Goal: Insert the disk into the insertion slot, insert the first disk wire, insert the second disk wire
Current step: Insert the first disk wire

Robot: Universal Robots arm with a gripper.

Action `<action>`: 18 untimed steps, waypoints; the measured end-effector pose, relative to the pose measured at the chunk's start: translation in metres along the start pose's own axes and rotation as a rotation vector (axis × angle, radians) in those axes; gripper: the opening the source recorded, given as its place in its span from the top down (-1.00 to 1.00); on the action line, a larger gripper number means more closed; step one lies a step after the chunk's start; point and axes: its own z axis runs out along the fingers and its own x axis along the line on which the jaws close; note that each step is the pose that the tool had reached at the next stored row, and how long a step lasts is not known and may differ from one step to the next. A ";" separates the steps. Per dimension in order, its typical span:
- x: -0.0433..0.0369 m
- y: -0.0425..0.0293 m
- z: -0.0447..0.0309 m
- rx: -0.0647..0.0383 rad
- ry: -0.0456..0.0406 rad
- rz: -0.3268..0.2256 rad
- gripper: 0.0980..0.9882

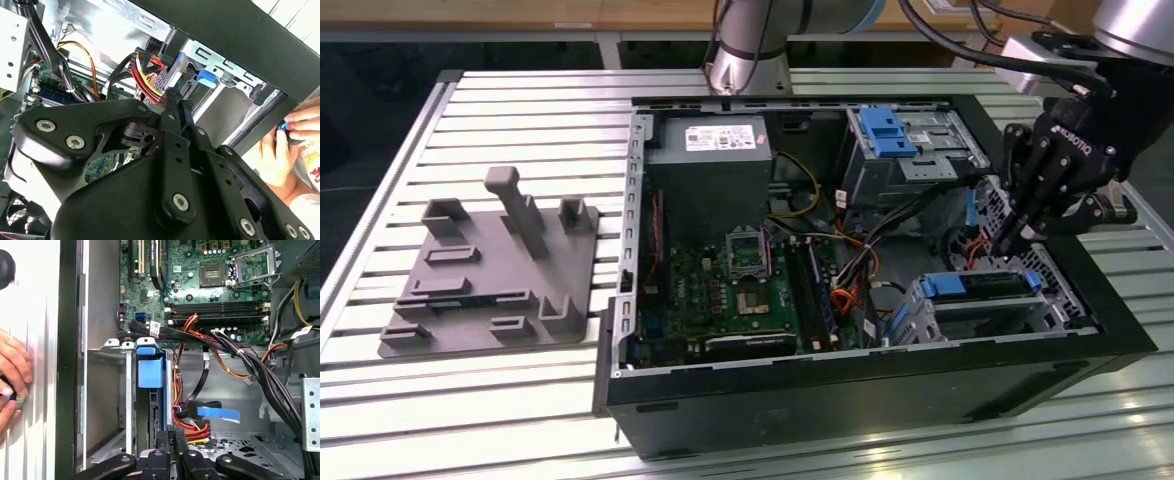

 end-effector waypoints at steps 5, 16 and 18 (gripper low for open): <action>0.0073 -0.0003 0.0010 -0.001 -0.0496 -0.003 0.85; 0.0137 -0.0006 0.0018 0.004 -0.0598 -0.053 0.85; 0.0140 -0.0006 0.0019 0.005 -0.0594 -0.064 0.85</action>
